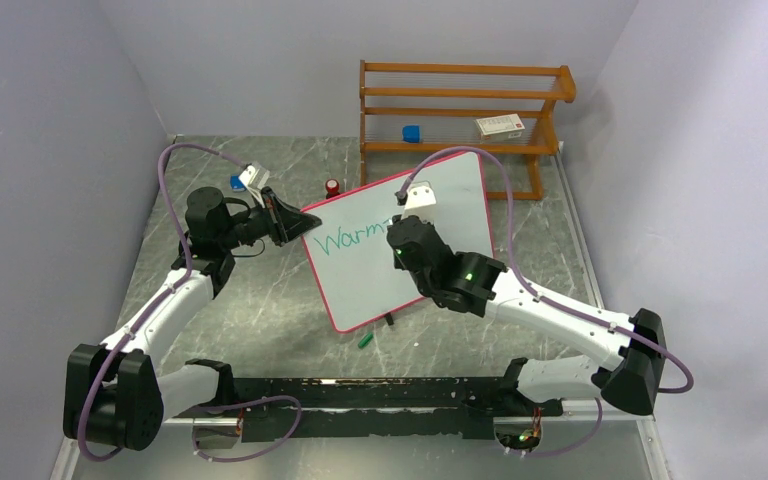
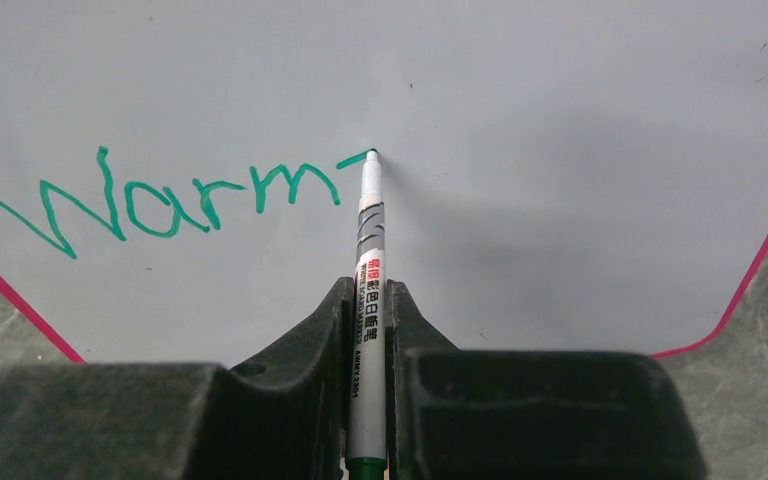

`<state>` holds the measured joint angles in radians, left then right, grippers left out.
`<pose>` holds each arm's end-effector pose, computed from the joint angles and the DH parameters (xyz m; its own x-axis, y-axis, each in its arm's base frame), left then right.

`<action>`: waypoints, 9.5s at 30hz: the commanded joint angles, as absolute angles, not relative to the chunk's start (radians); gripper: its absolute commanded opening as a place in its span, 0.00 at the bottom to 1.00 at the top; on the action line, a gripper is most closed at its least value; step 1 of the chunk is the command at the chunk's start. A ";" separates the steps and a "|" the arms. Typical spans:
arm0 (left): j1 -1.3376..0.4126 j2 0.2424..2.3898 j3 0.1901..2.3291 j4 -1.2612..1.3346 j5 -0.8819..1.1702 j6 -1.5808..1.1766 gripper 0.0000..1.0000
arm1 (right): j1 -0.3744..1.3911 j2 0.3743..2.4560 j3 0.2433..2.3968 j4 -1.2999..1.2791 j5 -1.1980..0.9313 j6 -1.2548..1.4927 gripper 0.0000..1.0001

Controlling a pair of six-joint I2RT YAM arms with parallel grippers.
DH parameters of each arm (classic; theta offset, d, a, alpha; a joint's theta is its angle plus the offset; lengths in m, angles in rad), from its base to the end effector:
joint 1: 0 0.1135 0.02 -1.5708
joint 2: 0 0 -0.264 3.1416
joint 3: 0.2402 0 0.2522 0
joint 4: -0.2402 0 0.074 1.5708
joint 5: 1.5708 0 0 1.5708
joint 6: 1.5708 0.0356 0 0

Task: Write a sentence on the whiteboard

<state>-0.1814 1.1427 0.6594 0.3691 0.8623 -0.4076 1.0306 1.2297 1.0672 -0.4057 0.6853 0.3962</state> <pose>0.2427 -0.0720 0.2819 -0.4436 -0.1809 -0.8778 0.7446 0.4708 -0.4733 0.1575 0.2189 0.3272 -0.4057 -0.0955 -0.9090 -0.2526 0.9675 0.0111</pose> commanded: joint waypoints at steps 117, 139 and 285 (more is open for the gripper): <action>-0.200 1.188 0.633 0.210 0.773 -0.189 0.05 | 0.983 1.182 1.021 -0.461 0.623 0.399 0.00; -0.199 1.186 0.634 0.207 0.772 -0.186 0.05 | 0.976 1.160 1.074 -0.372 0.654 0.345 0.00; -0.199 1.186 0.634 0.207 0.773 -0.186 0.05 | 0.946 1.175 1.031 -0.360 0.627 0.347 0.00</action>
<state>-0.1814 1.1481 0.6704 0.3496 0.8665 -0.3958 0.9531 1.1751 1.0264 -0.4011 0.5922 0.3557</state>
